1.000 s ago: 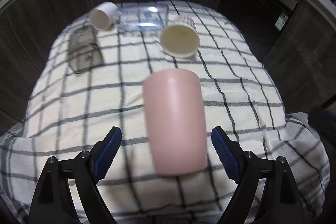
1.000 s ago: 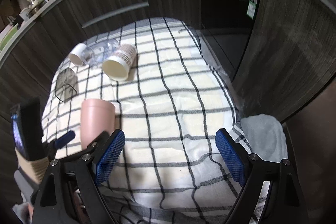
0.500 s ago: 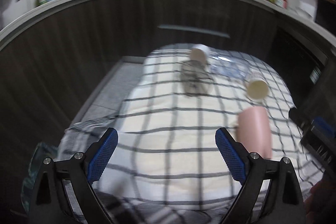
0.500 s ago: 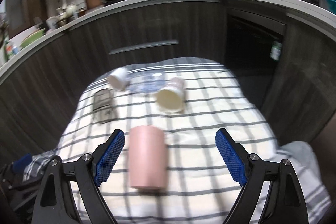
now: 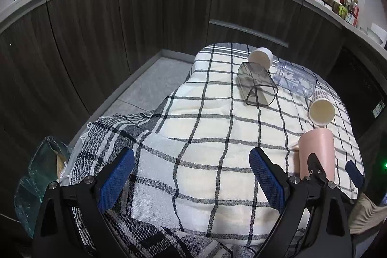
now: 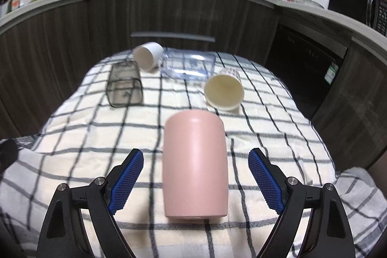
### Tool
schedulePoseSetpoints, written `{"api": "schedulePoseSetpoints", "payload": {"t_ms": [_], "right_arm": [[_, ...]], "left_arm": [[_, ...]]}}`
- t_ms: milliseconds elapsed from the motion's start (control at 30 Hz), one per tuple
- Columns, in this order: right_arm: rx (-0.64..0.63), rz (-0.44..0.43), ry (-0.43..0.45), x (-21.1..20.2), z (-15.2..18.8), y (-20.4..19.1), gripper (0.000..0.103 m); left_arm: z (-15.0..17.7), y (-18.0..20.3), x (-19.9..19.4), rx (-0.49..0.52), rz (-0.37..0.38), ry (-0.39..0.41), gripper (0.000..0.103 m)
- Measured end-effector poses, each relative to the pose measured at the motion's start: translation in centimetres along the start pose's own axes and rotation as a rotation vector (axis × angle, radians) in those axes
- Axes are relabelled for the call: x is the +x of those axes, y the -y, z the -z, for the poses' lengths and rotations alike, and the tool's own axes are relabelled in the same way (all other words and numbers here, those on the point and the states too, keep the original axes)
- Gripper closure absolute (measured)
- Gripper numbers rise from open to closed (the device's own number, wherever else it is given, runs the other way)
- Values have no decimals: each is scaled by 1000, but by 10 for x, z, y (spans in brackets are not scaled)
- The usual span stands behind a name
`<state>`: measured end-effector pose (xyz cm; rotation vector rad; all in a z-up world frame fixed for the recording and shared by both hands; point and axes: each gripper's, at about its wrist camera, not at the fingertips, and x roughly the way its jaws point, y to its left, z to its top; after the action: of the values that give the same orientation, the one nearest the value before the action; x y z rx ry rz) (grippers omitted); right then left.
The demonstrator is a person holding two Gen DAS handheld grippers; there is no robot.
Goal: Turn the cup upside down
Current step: 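Rotate the held pink cup with the right tool so its rim faces down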
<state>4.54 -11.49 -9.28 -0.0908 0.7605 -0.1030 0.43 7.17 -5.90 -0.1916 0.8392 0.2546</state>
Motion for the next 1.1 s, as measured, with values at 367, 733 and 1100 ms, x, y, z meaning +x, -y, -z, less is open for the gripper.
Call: {"api": "schedulePoseSetpoints", "payload": {"t_ms": [367,733,1100], "right_arm": [[12,-26,-94,31,11,-1,26],[-4,-58,-109,28,5,0,34],[-103,-216,-564,17,-39,12,34]], "left_arm": [[2,10,9,25,-12,-44,6],[0,5,7,-6,25,-44,6],[-29,1,-9,-121,190,-115,5]]}}
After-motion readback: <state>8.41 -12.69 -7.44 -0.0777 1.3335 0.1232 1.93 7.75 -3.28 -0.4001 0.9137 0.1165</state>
